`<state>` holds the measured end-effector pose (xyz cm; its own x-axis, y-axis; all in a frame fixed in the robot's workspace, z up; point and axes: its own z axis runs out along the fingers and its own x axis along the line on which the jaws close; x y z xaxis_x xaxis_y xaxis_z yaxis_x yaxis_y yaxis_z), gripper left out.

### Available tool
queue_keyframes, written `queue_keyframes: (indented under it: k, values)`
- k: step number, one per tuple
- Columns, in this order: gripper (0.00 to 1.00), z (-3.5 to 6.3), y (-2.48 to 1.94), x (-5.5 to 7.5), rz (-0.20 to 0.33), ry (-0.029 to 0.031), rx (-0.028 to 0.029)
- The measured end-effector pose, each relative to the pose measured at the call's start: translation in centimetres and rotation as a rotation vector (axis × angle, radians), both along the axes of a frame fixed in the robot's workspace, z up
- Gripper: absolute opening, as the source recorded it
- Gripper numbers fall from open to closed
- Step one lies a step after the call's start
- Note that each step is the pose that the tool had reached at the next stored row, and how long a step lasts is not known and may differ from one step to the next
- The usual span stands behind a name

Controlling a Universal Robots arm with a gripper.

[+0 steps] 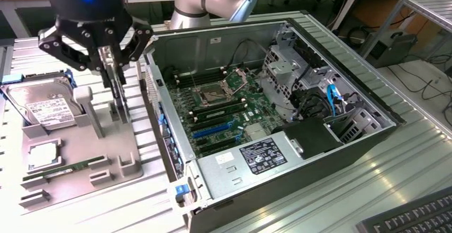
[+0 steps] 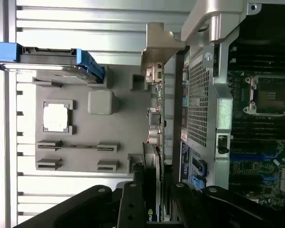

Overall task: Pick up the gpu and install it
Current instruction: 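Pick up the gpu and move the gpu toward the slot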

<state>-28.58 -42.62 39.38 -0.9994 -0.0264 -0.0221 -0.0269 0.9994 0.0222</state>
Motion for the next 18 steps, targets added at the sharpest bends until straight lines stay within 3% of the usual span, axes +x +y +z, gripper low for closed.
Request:
queue_keyframes:
  k: [10,13,18]
  values:
    - [0.26,4.43,-0.84,3.6,0.000,0.0173,0.0032]
    - [0.26,5.96,-0.97,5.5,0.000,0.0276,0.0065]
    - [0.26,6.55,-1.09,7.8,0.000,0.0396,0.0088]
